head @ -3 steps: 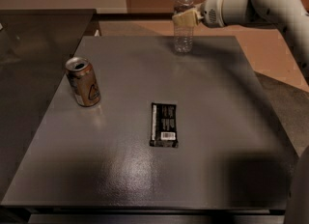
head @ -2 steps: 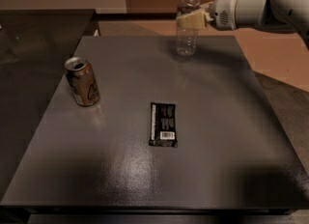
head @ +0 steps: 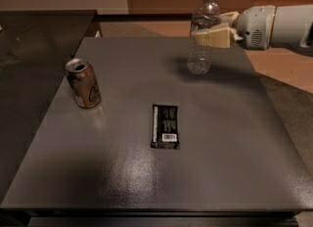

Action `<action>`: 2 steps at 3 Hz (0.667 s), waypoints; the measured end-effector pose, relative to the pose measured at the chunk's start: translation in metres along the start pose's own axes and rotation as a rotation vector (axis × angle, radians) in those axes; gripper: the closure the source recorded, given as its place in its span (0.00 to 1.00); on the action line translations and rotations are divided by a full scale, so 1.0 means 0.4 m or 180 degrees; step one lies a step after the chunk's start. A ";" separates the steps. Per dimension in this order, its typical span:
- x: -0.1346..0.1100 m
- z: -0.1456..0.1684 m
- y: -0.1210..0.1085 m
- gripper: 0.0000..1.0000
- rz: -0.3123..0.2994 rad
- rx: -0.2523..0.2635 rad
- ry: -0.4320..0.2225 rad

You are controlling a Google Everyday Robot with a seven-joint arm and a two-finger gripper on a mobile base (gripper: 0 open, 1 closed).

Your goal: Move water bottle near rxbar chocolate

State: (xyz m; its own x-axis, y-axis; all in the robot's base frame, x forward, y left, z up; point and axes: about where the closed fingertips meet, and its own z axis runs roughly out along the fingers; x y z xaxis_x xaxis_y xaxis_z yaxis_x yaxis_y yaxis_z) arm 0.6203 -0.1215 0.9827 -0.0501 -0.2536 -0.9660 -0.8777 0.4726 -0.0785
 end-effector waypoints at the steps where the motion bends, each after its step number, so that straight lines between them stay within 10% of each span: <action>1: 0.029 -0.042 0.094 1.00 -0.0072 -0.0136 -0.0007; 2: 0.072 -0.064 0.176 1.00 -0.0081 -0.0259 0.0021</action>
Offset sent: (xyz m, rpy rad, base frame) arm -0.1160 0.0021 -0.0487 -0.0228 0.0181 0.1166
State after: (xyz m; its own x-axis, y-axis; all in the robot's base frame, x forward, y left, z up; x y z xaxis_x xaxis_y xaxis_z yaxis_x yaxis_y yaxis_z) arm 0.5448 -0.1173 0.9558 -0.0302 -0.2703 -0.9623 -0.9145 0.3960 -0.0825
